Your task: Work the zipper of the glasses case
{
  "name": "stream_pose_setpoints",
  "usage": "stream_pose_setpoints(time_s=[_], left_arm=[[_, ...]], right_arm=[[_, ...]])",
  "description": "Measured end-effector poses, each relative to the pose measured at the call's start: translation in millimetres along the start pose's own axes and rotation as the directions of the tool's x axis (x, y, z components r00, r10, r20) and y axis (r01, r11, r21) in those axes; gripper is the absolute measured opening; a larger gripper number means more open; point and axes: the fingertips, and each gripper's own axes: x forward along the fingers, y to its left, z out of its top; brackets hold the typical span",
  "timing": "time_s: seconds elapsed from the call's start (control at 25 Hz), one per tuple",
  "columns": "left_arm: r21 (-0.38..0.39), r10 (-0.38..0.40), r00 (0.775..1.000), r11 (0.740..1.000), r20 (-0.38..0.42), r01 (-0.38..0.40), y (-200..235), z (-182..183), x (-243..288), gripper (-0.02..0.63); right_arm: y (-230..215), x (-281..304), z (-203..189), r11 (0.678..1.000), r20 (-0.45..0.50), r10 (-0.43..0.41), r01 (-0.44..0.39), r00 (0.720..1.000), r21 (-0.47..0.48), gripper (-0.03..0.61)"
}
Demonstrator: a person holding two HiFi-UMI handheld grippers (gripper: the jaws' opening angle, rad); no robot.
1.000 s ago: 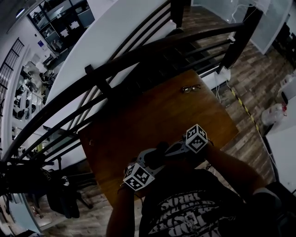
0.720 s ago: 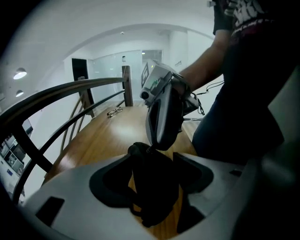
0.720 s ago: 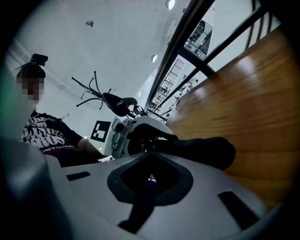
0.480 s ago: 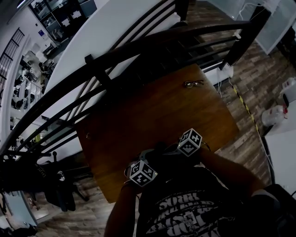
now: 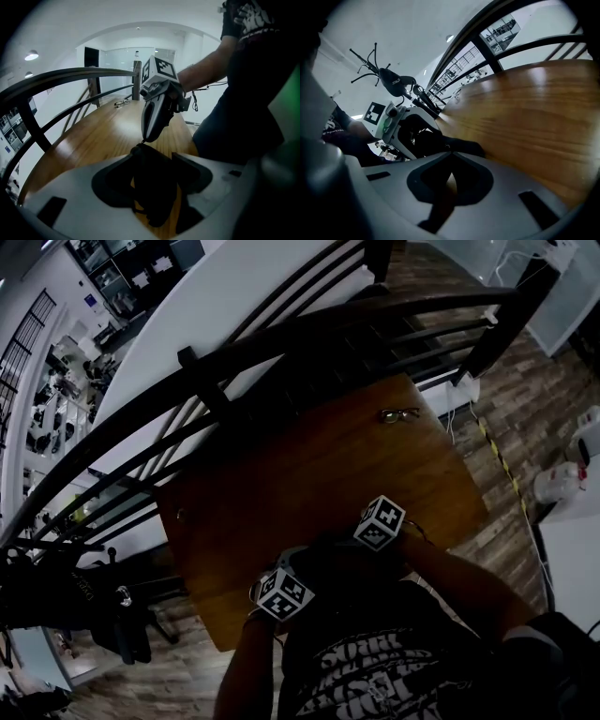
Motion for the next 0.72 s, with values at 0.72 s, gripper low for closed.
stream_pose_setpoints(time_s=[0.72], left_arm=[[-0.086, -0.008, 1.000, 0.996, 0.030, 0.010, 10, -4, -5, 0.264]], right_arm=[[-76, 23, -24, 0.993, -0.109, -0.107, 0.112, 0.988, 0.042, -0.002]])
